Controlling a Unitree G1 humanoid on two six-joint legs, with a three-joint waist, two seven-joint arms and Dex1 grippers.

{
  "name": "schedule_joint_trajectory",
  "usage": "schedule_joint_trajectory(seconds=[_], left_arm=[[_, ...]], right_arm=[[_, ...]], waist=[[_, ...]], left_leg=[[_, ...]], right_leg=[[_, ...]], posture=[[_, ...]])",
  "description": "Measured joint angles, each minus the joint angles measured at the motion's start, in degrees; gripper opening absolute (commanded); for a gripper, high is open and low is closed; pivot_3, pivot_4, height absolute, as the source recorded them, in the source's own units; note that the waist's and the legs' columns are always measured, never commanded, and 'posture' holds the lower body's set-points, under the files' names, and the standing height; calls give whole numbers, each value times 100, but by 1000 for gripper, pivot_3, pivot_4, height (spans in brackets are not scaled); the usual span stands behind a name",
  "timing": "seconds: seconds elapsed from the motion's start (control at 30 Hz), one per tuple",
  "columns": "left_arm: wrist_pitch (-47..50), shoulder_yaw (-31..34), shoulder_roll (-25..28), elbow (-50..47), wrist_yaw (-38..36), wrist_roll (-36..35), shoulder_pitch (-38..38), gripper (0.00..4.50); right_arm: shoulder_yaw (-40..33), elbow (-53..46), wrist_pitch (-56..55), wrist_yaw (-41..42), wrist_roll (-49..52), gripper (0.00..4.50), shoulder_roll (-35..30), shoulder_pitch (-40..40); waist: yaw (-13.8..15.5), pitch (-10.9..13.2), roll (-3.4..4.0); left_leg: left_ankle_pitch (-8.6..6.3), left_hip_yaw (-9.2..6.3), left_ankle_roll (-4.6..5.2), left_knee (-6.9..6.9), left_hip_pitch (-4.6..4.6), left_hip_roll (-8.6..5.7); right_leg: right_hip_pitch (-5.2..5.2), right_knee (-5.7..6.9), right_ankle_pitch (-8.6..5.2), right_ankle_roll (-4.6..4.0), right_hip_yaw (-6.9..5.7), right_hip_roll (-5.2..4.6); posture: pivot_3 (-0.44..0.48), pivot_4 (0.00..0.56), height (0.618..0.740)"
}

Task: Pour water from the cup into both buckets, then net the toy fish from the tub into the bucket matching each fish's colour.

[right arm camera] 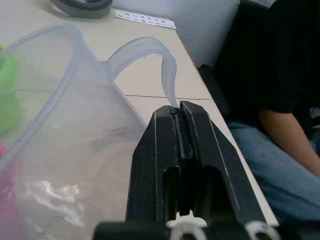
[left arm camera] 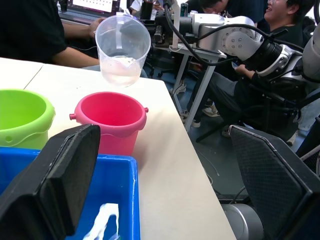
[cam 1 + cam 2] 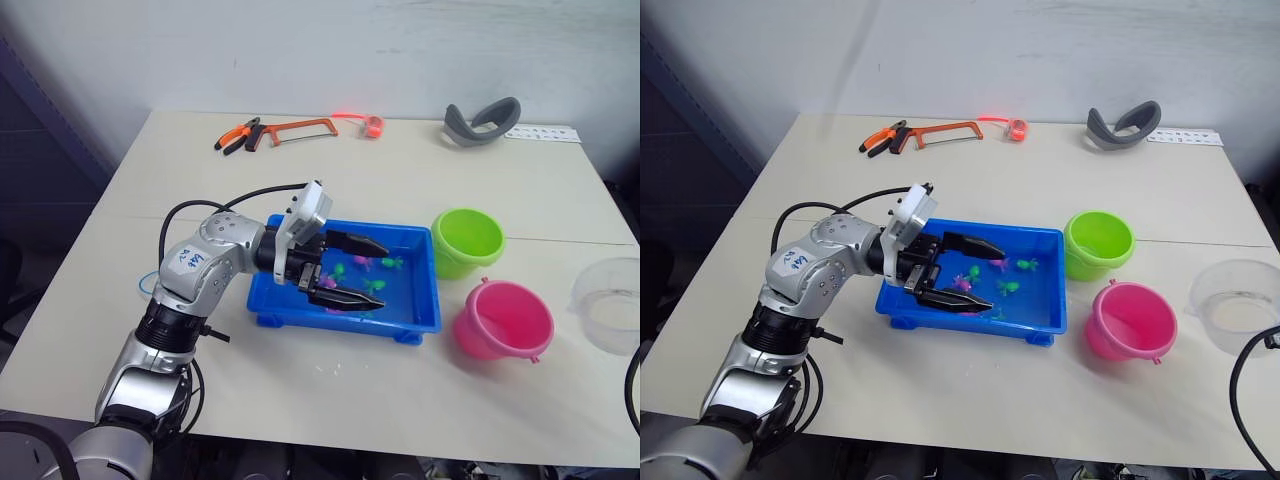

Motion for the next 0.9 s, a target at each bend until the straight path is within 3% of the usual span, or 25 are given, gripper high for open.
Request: schedule_joint_trajectory(seconds=[0.9], left_arm=[[-37, -2, -62, 6, -50, 80, 0, 4500]], right_arm=[[563, -232, -531, 101, -1861, 10, -18, -94]], waist=[[4, 0, 0]], left_leg=[[0, 0, 0, 3, 0, -1]], right_leg=[[0, 1, 0, 0, 0, 0]], posture=[[0, 150, 740]])
